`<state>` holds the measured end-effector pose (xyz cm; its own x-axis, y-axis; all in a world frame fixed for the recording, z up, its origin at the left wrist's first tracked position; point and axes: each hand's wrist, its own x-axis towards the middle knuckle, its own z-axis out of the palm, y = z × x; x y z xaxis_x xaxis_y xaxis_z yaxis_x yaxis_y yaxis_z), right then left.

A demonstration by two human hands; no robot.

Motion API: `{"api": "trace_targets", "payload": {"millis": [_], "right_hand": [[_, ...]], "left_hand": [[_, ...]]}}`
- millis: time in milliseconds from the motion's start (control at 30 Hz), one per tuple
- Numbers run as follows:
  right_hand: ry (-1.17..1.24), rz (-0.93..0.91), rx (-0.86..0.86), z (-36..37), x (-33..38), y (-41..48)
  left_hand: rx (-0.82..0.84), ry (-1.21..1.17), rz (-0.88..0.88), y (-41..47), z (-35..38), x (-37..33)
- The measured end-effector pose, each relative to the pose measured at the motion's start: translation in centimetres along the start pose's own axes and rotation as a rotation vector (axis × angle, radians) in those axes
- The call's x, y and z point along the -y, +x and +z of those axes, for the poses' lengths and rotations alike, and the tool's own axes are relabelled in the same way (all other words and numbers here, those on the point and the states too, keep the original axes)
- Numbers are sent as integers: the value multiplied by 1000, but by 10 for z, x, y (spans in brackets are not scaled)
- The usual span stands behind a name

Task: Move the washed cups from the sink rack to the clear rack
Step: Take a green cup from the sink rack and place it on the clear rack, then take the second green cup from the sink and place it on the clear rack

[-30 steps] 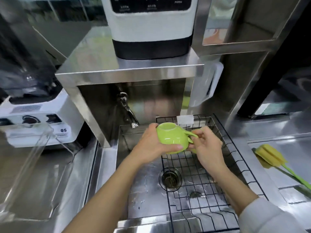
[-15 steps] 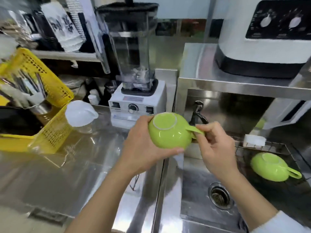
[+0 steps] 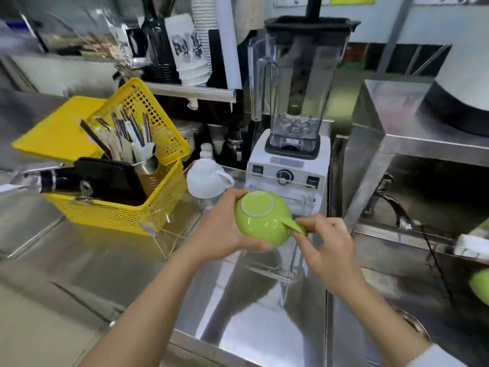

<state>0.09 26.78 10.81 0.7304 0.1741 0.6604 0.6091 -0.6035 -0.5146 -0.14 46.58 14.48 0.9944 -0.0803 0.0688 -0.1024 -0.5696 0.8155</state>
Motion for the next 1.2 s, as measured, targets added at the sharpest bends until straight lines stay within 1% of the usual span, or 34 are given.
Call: {"api": "trace_targets", "payload": {"millis": [200,333,467,567,667,767,833,900,1033,1200], "right_hand": [[-79,44,117,11,5,-6],[-37,142,168,13,9,-10],[-48,176,209,10,6,-12],[-54,173,225,7,5,-12],[-78,126,275,2,4,-10],[-60,96,281,-6,2,-10],[-32,121,261,-14,-2,-10],[-30,173,248,-26,-9,-11],[-34,285,250,-59,-28,-15],[-31,420,212,-114,-66,-36]], "left_hand": [[88,17,-22,1,-10,17],[98,55,-20,-5,-12,21],[97,78,-20,-8,-6,20],[135,103,-31,-8,-3,20],[162,192,-20,-9,-4,19],[107,270,64,-9,-5,15],[36,260,119,-6,-2,6],[2,260,173,-2,5,-7],[57,281,284,5,40,-41],[158,264,416,18,111,-85]]}}
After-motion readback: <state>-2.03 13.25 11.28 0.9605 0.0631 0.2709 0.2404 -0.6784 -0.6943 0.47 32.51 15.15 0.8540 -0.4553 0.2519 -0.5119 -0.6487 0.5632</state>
